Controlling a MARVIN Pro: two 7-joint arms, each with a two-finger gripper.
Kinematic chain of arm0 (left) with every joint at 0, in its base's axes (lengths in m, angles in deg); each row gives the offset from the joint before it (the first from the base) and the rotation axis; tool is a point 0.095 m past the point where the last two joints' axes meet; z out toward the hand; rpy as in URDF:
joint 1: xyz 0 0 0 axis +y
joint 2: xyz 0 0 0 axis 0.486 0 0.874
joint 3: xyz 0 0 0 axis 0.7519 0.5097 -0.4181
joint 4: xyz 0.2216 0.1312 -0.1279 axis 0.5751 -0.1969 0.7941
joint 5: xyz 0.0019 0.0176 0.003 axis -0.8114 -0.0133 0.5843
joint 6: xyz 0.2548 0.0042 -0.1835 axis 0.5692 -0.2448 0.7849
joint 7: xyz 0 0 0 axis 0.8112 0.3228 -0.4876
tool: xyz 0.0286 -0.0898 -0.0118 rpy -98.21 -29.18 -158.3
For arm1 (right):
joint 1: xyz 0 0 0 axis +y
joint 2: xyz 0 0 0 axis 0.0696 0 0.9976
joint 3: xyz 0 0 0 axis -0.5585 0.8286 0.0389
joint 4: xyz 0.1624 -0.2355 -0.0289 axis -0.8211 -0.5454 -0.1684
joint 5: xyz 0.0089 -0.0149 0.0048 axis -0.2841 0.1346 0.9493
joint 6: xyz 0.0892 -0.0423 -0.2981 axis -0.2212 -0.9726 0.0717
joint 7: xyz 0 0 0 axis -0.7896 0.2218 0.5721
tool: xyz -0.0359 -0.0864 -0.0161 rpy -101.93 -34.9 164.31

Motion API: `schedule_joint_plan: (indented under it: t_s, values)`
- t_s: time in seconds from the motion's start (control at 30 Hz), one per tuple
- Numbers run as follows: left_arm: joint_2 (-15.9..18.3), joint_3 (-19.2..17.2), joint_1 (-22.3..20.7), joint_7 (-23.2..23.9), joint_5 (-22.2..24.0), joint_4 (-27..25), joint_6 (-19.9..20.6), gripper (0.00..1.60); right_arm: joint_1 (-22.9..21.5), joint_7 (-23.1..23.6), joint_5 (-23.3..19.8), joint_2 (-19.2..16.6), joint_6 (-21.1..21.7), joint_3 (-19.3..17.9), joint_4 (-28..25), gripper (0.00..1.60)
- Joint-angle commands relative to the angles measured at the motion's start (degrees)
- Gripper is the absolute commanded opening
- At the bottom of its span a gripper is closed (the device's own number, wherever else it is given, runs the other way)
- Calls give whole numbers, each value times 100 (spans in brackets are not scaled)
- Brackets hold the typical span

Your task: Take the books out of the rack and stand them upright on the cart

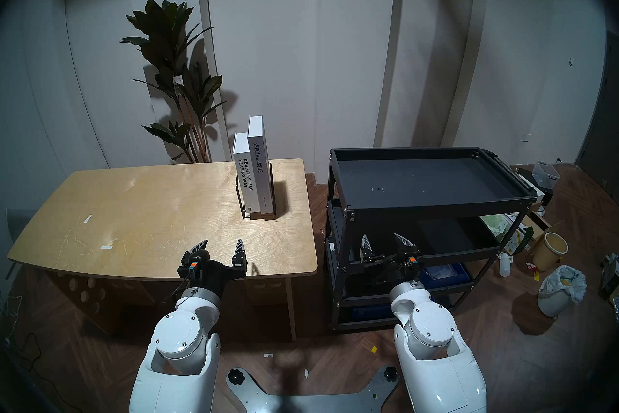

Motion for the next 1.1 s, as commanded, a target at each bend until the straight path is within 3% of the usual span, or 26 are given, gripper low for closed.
schedule_joint_plan:
  t_s: [0.0,0.43,0.77,1.0,1.07]
  values:
    - [-55,-39,11,17,115,-162,-38,160,-13,-1,-4,2,-9,-4,-119,160]
    - [-283,179,145,-346,-83,-1046,-51,160,-20,-1,-2,3,-19,-4,-105,160]
    - [-356,524,97,-754,-107,-1616,318,160,-19,-1,-2,3,-18,-4,-106,160]
    - [-209,986,-224,-1417,-309,-1786,677,160,-21,-1,-2,3,-20,-4,-103,160]
    - [-86,1333,-461,-1857,-429,-1744,872,160,-21,0,-1,4,-20,-4,-104,160]
